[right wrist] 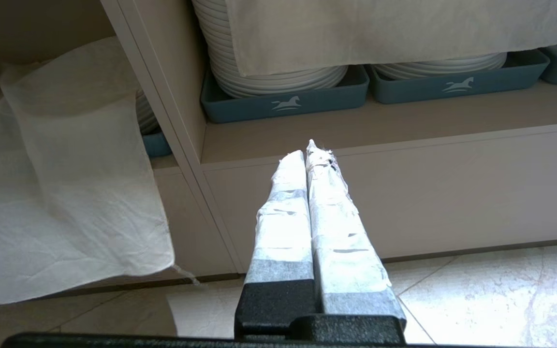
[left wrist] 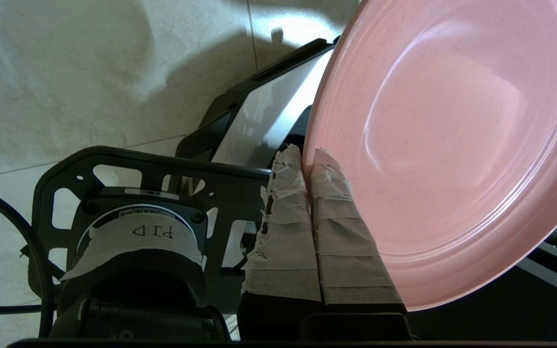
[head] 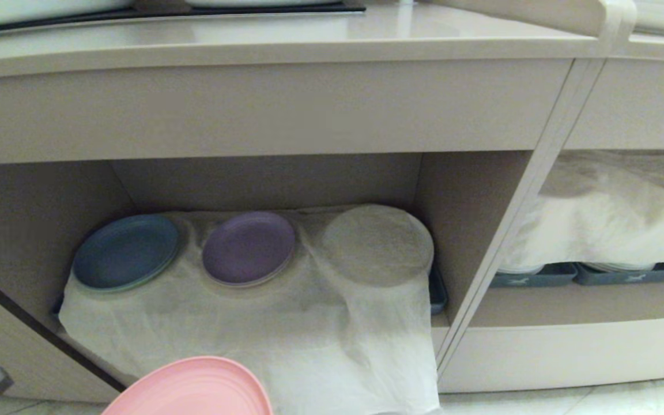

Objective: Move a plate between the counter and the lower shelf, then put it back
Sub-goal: Put the plate in the cupboard

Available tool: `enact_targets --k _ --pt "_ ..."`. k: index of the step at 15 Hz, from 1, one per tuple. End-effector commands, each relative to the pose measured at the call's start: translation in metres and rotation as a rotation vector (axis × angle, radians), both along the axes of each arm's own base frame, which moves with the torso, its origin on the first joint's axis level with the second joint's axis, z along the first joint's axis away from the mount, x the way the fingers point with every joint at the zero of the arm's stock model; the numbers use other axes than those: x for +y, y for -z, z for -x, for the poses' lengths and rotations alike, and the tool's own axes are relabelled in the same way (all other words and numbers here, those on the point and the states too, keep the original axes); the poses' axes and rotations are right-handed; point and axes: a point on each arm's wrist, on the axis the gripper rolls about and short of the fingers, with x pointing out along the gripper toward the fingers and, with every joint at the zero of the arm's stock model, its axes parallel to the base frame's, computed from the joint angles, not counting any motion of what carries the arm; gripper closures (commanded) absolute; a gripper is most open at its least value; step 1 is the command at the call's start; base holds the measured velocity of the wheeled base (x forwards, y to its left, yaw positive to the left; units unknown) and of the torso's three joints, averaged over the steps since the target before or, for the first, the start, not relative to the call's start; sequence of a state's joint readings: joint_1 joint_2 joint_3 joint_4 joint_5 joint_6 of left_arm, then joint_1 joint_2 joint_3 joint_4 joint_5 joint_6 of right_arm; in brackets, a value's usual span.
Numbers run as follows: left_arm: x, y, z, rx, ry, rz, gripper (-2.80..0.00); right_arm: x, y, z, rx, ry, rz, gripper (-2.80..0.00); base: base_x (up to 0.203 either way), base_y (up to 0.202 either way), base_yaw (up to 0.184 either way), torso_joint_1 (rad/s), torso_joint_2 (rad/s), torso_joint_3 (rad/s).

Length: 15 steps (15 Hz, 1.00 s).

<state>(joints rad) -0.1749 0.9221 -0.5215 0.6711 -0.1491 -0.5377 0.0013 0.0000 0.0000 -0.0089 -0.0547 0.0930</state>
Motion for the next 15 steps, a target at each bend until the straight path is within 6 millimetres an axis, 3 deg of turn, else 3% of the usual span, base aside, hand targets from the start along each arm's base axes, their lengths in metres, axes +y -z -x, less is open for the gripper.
enact_targets --k 1,15 --pt "0.0001 0.0025 0.001 0.015 0.002 -0.002 0.0 0.0 0.0 0.0 0.0 0.0 -0.001 0.0 0.0 0.0 0.0 0.0 0.0 0.0" --pt "-0.0008 0.0072 0.0008 0.008 0.017 0.038 0.0 0.0 0.0 0.0 0.0 0.0 -0.001 0.0 0.0 0.0 0.0 0.0 0.0 0.0"
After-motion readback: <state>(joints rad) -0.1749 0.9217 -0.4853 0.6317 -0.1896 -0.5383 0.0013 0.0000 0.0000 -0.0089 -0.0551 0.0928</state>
